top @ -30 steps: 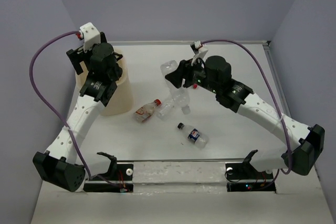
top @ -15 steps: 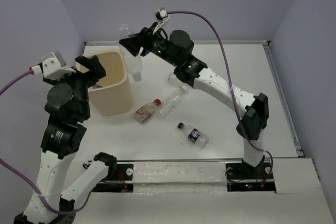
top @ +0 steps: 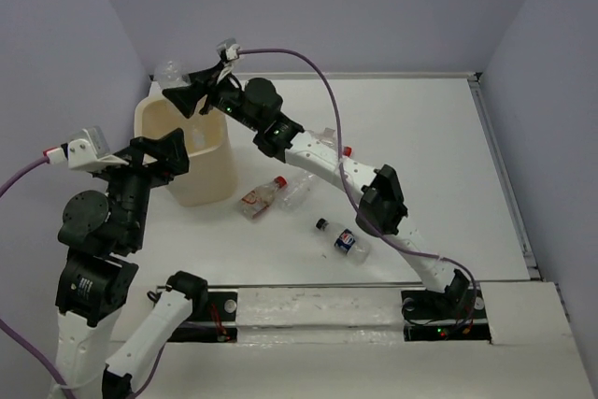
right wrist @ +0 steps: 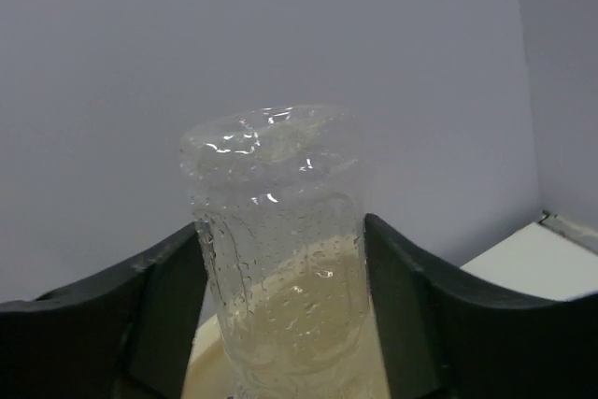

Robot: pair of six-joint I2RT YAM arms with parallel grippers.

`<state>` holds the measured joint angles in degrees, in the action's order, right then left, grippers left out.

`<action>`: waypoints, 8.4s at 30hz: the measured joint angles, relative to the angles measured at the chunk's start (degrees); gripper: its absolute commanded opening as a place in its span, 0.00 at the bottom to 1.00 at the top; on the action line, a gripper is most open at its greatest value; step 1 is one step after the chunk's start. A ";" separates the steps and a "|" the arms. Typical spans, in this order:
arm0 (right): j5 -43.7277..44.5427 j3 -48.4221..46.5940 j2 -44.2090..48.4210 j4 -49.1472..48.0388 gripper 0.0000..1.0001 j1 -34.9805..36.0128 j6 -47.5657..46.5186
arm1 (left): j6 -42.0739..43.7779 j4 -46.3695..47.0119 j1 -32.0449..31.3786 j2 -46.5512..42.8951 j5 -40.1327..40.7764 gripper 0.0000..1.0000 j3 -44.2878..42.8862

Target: Put the plastic bottles in the bin

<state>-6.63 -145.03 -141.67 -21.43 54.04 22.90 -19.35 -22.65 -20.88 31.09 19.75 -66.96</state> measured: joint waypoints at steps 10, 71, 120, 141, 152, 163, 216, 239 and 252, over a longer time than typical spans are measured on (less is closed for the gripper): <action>-0.98 22.40 15.10 2.86 0.84 0.28 -8.37 | 1.38 -2.95 0.00 4.13 -15.98 0.99 -3.26; -1.05 111.19 72.50 35.65 0.30 -5.90 1.53 | 7.89 16.15 -24.87 73.13 -14.08 0.45 -0.22; -9.29 66.03 56.37 16.68 0.14 -5.90 -1.70 | 8.48 26.60 4.61 26.99 15.06 0.99 6.60; -12.33 20.87 15.93 13.03 0.75 -1.46 -0.57 | 3.23 10.49 4.63 4.44 -5.09 0.99 6.45; -13.49 42.12 32.72 17.11 0.39 -6.10 -3.63 | 6.86 0.48 3.85 6.47 -30.51 0.99 6.12; -25.73 55.32 39.06 26.53 0.86 -32.87 -14.58 | 8.24 -1.46 -22.91 29.51 -16.81 0.99 8.00; -9.20 62.18 40.70 41.68 0.17 -26.69 -40.96 | -3.93 -5.40 -25.27 66.95 8.09 0.32 8.41; -19.61 68.91 64.98 26.05 0.17 -19.45 -21.33 | 0.85 10.25 -16.17 18.82 13.81 0.28 -3.93; -21.84 51.21 49.37 21.22 0.17 -8.83 -14.05 | 1.07 9.53 3.58 25.59 14.78 0.99 4.35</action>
<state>-28.47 -93.82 -92.29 -0.21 45.21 8.84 -18.28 -13.13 -17.30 56.69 34.52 -62.61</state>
